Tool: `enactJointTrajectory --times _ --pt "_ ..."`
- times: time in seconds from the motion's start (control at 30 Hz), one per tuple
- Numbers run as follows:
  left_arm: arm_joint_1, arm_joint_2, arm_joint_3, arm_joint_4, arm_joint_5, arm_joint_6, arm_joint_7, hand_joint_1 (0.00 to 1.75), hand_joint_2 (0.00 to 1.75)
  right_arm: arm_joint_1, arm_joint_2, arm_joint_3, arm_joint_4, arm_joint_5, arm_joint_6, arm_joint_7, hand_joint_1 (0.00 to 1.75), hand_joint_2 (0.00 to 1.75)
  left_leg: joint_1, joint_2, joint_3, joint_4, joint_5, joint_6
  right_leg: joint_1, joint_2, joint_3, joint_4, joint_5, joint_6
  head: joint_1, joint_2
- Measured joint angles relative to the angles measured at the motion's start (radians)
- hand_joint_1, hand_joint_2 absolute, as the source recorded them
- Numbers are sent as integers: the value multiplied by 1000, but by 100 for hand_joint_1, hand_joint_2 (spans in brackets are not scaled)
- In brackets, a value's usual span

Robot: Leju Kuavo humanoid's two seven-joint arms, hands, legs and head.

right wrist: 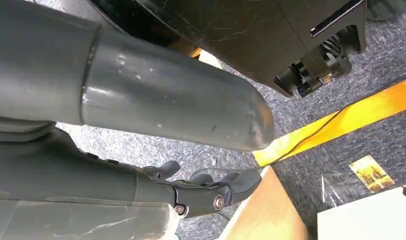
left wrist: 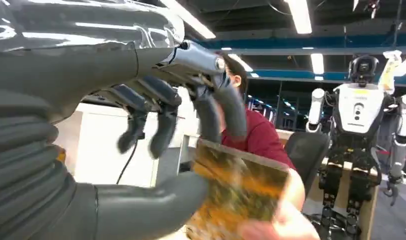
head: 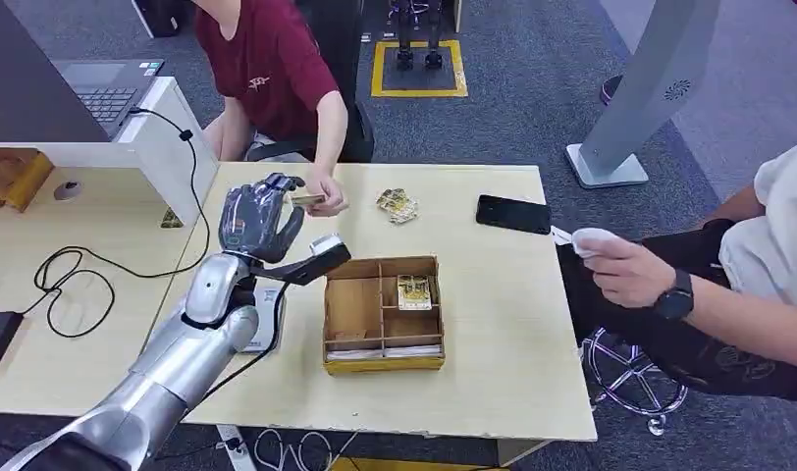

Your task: Pass the card to the sensor for recognition and then transmit it.

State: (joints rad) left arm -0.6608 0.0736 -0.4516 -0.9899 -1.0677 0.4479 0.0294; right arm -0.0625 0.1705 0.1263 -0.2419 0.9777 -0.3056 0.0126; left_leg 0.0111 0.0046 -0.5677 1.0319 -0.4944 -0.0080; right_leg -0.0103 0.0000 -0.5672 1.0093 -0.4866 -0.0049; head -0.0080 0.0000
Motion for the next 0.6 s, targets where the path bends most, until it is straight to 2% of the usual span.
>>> enactJointTrajectory --times 0.1,0.2,0.3,0.43,0.53,0.6 --pt "0 17 27 7 -1 41 10 0 175 3 -1 0 0 -5 -10 -13 0 0 0 0 0 0 0 0 0 0 0 0 0 0 0 0" --pt "0 34 44 15 -1 55 13 0 175 8 -3 0 0 -16 -14 -18 0 0 0 0 0 0 0 0 0 0 0 0 0 0 0 0" --pt "2 68 70 29 -10 103 50 0 175 11 -5 0 0 -21 -24 -20 0 0 0 0 -1 -1 0 0 0 0 0 2 0 0 1 0" --pt "31 188 176 63 32 207 14 0 175 24 -9 -1 1 -46 -45 -34 0 0 0 9 2 -1 0 -1 1 9 -2 3 0 -1 0 0" --pt "79 281 272 69 56 220 -37 0 175 39 -14 -2 5 -58 -57 -46 0 0 1 9 1 -2 0 -1 1 9 -4 3 -1 -2 -1 0" --pt "115 320 325 69 53 220 -45 0 175 41 -16 -2 7 -67 -61 -50 0 0 1 7 0 -2 0 -1 1 8 -4 3 -1 -2 -1 0"
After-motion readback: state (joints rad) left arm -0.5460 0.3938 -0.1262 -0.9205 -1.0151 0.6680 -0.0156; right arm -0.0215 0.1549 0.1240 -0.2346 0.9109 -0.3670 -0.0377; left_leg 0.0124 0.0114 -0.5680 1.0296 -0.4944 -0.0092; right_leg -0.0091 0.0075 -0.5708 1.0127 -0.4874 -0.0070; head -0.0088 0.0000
